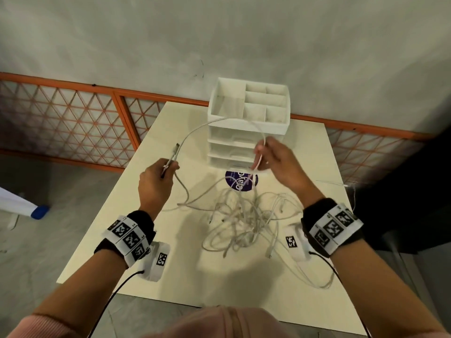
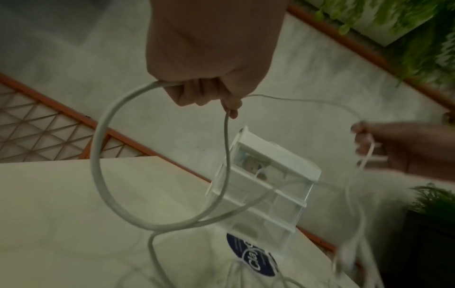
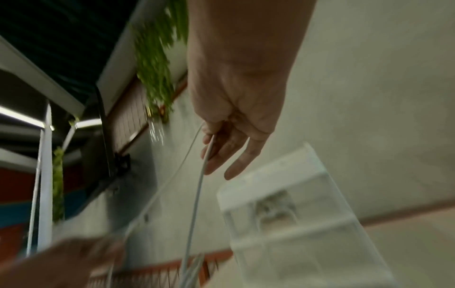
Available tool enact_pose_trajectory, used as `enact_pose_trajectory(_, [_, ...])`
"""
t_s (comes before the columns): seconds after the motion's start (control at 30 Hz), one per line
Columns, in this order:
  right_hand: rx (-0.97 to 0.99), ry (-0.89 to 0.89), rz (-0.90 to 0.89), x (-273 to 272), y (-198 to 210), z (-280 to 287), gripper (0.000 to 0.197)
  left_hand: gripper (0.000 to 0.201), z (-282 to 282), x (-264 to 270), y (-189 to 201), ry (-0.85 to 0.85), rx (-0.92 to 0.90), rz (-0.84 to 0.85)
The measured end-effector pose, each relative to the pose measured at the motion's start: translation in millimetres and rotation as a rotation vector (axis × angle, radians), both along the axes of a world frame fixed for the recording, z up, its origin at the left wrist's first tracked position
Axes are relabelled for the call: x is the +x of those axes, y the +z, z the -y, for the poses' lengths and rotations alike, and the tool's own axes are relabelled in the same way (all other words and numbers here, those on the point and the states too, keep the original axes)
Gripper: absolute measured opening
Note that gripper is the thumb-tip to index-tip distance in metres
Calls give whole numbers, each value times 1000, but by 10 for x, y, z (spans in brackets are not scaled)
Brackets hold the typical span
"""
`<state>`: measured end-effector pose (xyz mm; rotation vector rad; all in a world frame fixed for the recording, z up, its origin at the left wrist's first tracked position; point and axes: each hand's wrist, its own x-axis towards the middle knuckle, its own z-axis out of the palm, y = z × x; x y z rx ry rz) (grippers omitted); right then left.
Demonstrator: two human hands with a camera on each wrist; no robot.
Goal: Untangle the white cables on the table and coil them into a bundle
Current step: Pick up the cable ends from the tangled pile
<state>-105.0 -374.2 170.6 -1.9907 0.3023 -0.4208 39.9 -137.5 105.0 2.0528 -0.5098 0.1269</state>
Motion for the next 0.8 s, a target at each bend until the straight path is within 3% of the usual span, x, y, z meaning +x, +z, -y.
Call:
enact_pose_trajectory(0.17, [-50,-105,300,11,742,-15,24,22,-52,-11,-115,-27,99,30])
enact_pose_trajectory(0.27, [-82,-162,360,33,891,16,25,21,-54,7,-134,-62,106,-8])
enact_pose_trajectory(0.37, [-168,-84,225,-12,782,37,22,22,-21,-20,-96,-85,-19,-80])
enact_pose_trajectory(0.53, [-140,111,-71,-104,261,-162,20,27,154,-215,165,-152,-151,-69])
enact_pose_trajectory(0.7, [-91,182,-162,-71,-11,-391,16,27,420,-454,303,-452,-342,-356])
enact_pose_trajectory(0.8, [-82,165,-185,-115,-68,-351,18,45,435,-469,294,-512,-389,-498])
